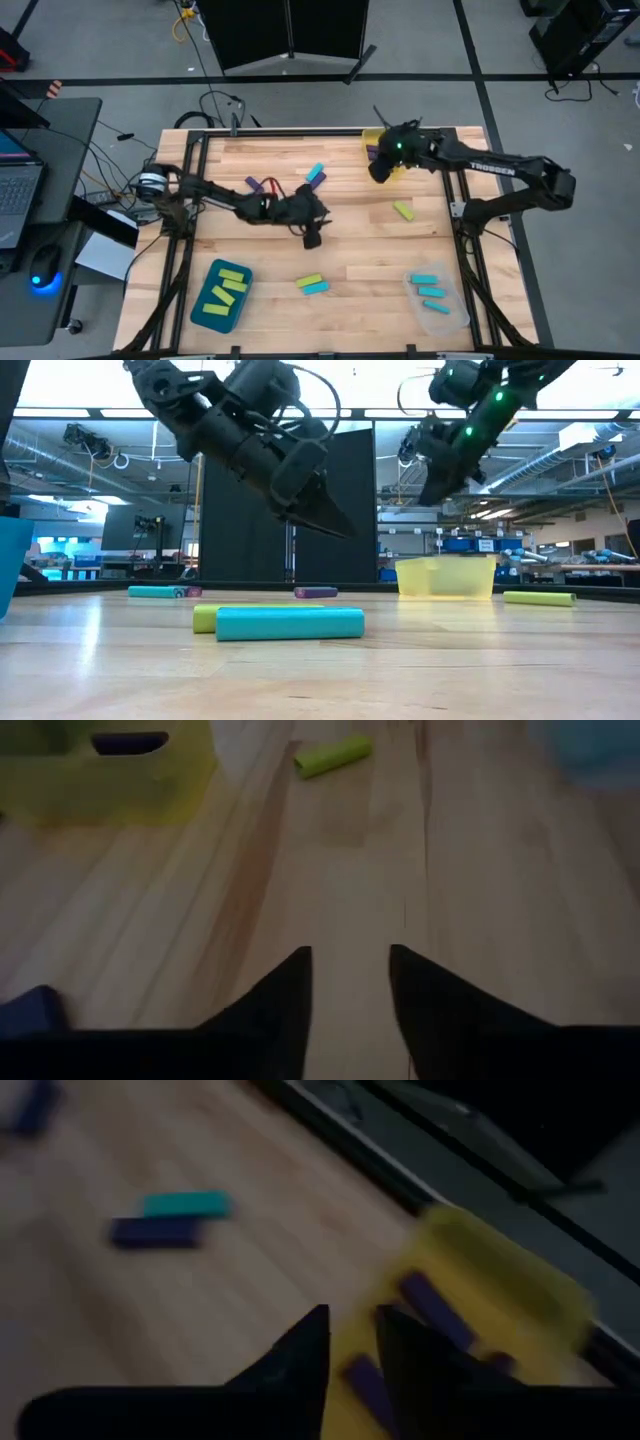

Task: Sort blocks
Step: Put the light blue block into the transparent bin

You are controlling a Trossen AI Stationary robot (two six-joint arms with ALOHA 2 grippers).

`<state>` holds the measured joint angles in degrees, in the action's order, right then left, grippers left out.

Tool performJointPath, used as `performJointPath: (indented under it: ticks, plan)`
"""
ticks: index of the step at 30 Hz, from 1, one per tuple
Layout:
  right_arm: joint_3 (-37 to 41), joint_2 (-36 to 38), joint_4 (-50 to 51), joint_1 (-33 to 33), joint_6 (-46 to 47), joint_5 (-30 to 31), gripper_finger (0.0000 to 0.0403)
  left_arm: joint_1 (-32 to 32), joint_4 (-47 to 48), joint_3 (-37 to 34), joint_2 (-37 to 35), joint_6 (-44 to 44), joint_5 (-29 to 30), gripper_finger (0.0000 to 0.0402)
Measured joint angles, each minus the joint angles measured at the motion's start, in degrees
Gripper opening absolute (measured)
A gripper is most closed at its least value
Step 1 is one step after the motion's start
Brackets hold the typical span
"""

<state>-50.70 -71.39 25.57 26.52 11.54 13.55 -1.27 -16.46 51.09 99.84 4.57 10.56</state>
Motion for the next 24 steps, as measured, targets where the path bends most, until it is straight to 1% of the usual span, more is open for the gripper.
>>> performJointPath:
  ticks: [2,5,7,11,13,18,21,24]
  plan:
    - [0.0,0.15,-0.38,-3.38,0.84,-0.09,0.0079,2.33,1.88,-0.02,-1.13,0.88,-3.61,0.0109]
    - [0.0,-0.89,-1.13,-7.76,2.81,1.37,0.0072,5.5,3.95,0.0,-3.13,1.66,-7.14,0.0076]
    - [0.0,-2.23,-1.88,-10.26,3.75,3.39,0.0075,7.63,6.83,0.0,-4.66,2.19,-7.48,0.0063]
    - [0.0,-5.37,-3.12,-14.47,8.72,4.03,0.0091,12.69,13.7,0.02,-6.3,6.4,-7.25,0.0058]
    - [0.0,-6.91,-4.13,-16.75,9.79,4.65,0.0102,15.06,16.91,0.0,-6.0,7.71,-5.68,0.0061]
    - [0.02,-10.22,-6.83,-21.29,10.88,8.11,0.0128,19.17,16.49,-0.02,-3.58,7.9,-4.63,0.0082]
    - [0.02,-11.16,-6.66,-22.69,12.38,8.62,0.014,20.46,14.53,0.0,-2.95,7.92,-2.72,0.0113]
    - [0.02,-11.35,-6.88,-23.7,12.5,9.35,0.0149,21.36,11.76,0.04,-2.39,6.89,-1.68,0.0152]
